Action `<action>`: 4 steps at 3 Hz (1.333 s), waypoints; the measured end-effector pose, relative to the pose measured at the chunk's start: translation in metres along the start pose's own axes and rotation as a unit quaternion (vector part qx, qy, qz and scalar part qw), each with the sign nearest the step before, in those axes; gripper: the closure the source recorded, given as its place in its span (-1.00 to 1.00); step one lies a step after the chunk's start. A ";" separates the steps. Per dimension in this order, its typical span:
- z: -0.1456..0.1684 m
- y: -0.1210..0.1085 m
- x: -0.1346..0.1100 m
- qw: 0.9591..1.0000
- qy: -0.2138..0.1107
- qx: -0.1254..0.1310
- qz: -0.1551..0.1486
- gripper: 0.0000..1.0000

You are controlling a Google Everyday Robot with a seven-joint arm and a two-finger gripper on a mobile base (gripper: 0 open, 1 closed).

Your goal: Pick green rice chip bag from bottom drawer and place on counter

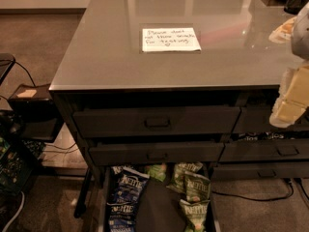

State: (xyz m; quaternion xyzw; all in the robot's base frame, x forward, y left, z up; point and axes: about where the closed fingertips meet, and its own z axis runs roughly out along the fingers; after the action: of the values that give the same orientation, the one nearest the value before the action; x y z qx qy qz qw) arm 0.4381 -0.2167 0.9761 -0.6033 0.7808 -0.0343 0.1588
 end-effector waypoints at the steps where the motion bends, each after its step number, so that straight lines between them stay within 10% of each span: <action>1: 0.000 0.000 0.000 1.000 0.000 0.000 0.000 -1.00; 4: 0.112 0.066 -0.006 0.996 -0.071 -0.035 0.028 -1.00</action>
Offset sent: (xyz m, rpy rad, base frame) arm -0.0117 0.0107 -0.0546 0.1026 0.0259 -0.0041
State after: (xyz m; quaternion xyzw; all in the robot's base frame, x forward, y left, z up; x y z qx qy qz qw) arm 0.4104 -0.1782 0.8550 -0.5877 0.7845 0.0408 0.1936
